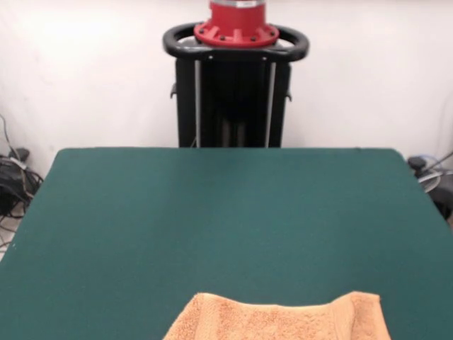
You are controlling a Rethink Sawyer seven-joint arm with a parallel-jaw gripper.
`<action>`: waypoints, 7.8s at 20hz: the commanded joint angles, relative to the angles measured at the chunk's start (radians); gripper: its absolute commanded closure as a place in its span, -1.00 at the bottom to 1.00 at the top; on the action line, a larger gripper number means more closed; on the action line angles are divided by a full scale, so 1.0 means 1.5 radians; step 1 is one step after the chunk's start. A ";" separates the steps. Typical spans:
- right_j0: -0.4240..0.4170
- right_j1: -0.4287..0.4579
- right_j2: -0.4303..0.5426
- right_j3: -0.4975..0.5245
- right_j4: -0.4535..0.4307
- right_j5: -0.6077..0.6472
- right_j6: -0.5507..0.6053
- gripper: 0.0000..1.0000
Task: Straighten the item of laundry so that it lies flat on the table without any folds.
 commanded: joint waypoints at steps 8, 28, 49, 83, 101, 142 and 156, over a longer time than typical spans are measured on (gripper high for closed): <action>-0.005 0.090 0.034 -0.019 -0.067 -0.112 0.079 -1.00; 0.027 -0.024 0.023 0.222 -0.377 -0.777 0.004 -1.00; 0.013 0.039 0.040 0.205 -0.374 -0.779 0.022 -1.00; 0.015 0.087 0.046 0.183 -0.386 -0.851 0.009 -1.00; 0.022 0.140 0.052 0.203 -0.411 -0.968 0.024 -1.00; 0.009 0.233 0.088 0.077 -0.428 -0.952 -0.061 -1.00; 0.010 0.021 0.133 0.271 -0.251 -0.593 0.106 -1.00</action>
